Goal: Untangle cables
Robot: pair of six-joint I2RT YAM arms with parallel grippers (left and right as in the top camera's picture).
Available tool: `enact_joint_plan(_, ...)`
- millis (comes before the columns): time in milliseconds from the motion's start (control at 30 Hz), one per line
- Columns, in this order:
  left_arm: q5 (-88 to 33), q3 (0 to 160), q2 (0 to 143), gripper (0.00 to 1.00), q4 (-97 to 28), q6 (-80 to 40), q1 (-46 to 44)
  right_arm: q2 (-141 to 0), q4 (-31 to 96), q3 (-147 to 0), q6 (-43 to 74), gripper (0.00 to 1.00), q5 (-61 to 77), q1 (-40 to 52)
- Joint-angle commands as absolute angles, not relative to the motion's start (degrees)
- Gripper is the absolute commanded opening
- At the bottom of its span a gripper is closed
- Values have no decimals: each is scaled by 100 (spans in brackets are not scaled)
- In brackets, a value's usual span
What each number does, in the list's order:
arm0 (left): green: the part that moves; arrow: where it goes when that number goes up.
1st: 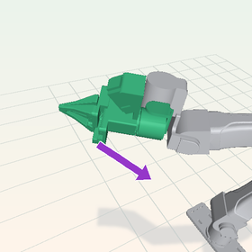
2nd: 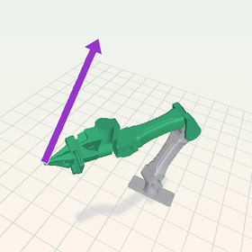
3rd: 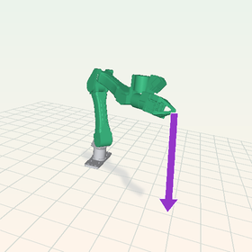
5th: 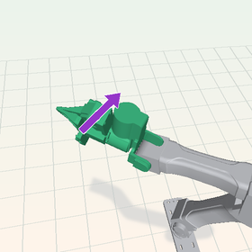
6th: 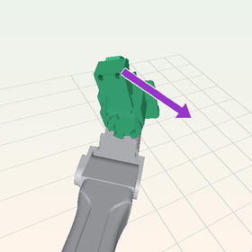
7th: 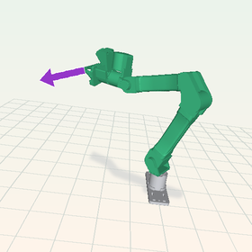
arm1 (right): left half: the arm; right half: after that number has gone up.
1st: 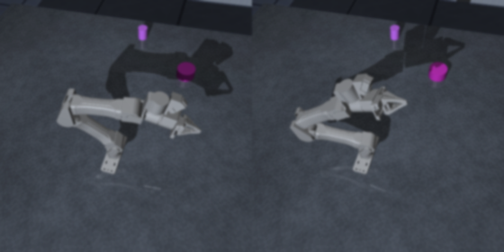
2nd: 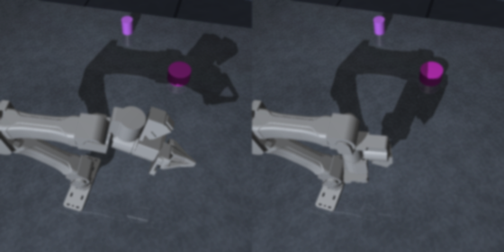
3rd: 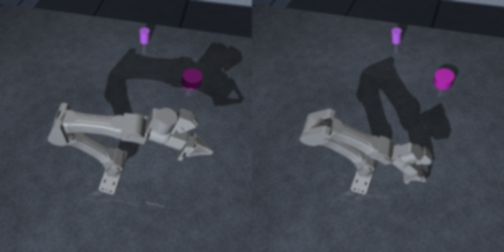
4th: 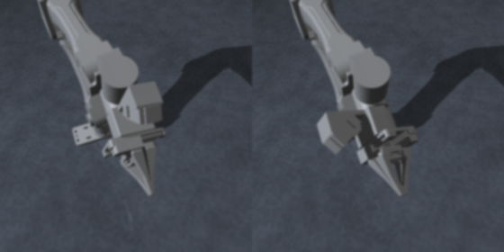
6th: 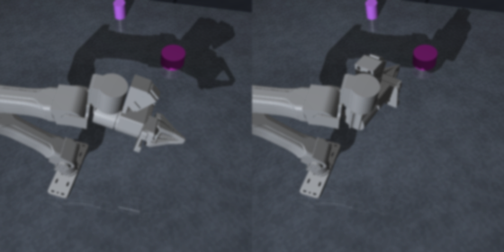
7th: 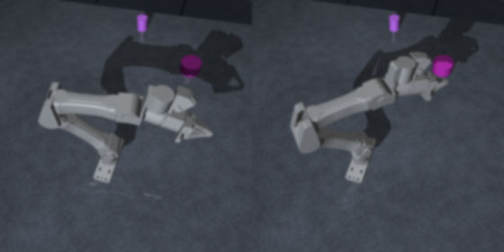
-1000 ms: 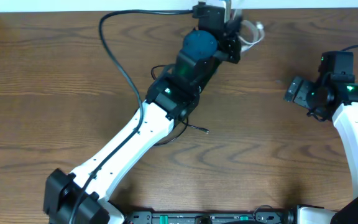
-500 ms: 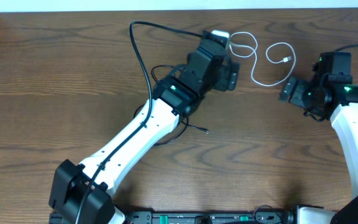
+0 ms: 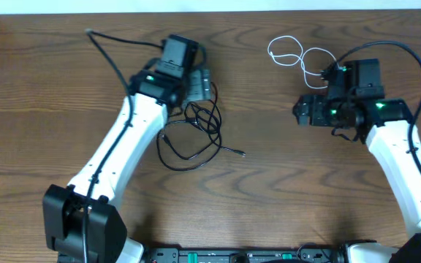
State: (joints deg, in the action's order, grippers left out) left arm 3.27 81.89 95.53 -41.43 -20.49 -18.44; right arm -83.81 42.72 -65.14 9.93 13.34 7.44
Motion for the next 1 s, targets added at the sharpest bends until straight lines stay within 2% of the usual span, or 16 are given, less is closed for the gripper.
enact_joint_plan(0, 279, 8197, 9535, 88, -4327, -2202, -1398, -8425, 4257, -6613, 886, 93, 1461, 1033)
enact_joint_plan(300, 196, 8130, 9548, 88, -4624, -2580, -443, -8523, 3452, -6692, 740, 91, 1601, 1527)
enact_joint_plan(400, 237, 7994, 9548, 86, -4611, -2578, -336, -8661, 3046, -6689, 740, 77, 1273, 1627)
enact_joint_plan(433, 268, 7948, 9548, 64, -4589, -2578, -322, -8731, 2864, -6689, 738, 70, 1133, 1629)
enact_joint_plan(467, 336, 7881, 9548, 30, -4532, -2578, -320, -8788, 2657, -6689, 735, 59, 993, 1627)
enact_joint_plan(500, 401, 7811, 9548, 8, -4453, -2578, -322, -8864, 2456, -6689, 714, 48, 792, 1621)
enact_joint_plan(567, 478, 7647, 9548, 8, -4239, -2576, -322, -9043, 2095, -6689, 633, 40, 290, 1616)
enact_joint_plan(667, 504, 7384, 9548, 8, -3907, -2558, -322, -9452, 1566, -6692, 613, 14, -628, 1616)
enact_joint_plan(700, 502, 7293, 9548, 8, -3809, -2558, -322, -9609, 1358, -6689, 613, 11, -871, 1616)
enact_joint_plan(833, 499, 6989, 9548, 8, -3420, -2563, -322, -10294, 325, -6692, 567, 11, -1496, 1546)
enact_joint_plan(900, 499, 6877, 9548, 8, -3258, -2561, -322, -10613, -161, -6692, 421, 3, -1511, 1479)
enact_joint_plan(967, 499, 6834, 9548, 12, -3203, -2563, -322, -10960, -615, -6692, 423, 1, -1505, 1380)
